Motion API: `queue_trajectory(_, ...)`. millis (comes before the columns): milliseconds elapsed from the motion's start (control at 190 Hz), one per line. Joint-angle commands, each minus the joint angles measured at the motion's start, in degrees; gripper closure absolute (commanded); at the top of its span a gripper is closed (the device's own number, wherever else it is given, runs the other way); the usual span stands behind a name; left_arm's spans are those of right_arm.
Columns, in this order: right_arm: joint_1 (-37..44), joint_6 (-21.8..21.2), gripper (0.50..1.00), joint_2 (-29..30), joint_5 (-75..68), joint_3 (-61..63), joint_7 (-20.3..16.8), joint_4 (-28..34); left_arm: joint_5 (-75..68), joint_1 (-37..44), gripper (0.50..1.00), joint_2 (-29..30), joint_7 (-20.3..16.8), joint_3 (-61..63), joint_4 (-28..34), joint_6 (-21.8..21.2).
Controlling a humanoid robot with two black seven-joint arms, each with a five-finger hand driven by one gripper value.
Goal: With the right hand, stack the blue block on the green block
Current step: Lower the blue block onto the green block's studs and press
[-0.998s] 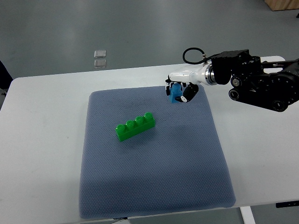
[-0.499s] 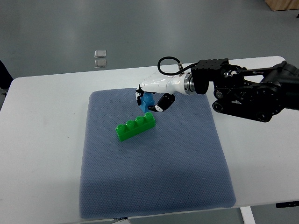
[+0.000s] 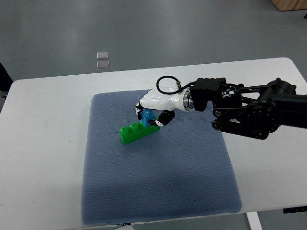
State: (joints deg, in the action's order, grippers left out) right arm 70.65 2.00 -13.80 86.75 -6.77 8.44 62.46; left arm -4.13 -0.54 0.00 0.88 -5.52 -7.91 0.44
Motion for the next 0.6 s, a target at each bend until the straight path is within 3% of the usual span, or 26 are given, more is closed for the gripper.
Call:
queue_trajectory(0,0.01,0.02,0.979,0.18,0.00,0.01,-0.09,-0.15,0.00,-0.07,0.500,0.00,0.00,-0.02,0.00,0.00)
queue_trajectory(593,-0.95,0.81,0.979,3.61,0.79,0.01,-0.35,-2.43,0.00,0.01,0.500,0.00,0.00,-0.02,0.00,0.00)
